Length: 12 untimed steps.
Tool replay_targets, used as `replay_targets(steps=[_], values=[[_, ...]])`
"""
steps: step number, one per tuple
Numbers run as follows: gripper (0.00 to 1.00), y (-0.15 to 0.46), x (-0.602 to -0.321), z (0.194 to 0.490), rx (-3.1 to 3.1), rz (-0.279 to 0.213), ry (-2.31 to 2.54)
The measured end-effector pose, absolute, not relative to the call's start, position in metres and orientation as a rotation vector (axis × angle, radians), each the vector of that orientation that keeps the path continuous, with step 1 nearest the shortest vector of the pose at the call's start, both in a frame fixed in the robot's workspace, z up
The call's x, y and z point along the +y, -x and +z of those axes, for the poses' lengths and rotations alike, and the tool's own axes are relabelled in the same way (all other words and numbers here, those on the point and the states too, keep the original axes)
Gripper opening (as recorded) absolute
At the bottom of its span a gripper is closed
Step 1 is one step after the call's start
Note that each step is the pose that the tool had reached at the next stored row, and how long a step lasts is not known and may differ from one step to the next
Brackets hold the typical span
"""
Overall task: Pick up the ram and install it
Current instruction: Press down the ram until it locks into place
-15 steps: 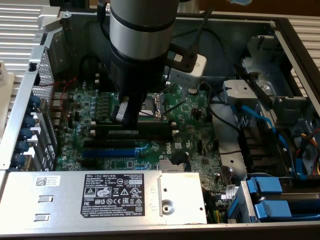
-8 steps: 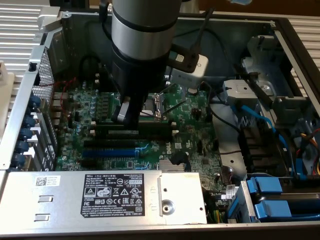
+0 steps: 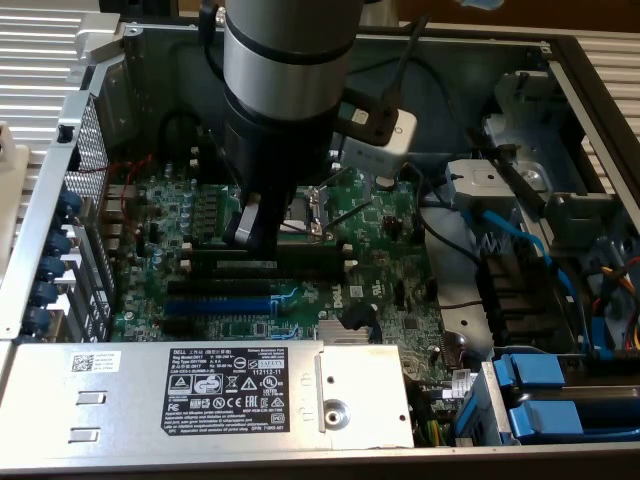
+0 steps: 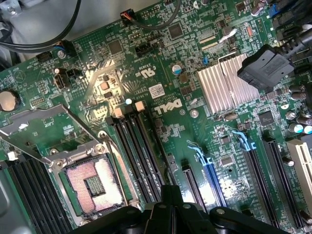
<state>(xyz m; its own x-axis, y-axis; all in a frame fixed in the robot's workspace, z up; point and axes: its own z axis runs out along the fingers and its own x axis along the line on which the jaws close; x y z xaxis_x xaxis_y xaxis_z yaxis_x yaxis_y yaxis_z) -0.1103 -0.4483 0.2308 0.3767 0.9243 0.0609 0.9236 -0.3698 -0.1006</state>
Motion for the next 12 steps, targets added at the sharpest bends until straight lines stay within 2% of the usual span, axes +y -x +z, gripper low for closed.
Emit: replay_targets(steps=[12], values=[[0.11,0.1095,-0.4492,0.2307,-1.688,0.015,2.504]])
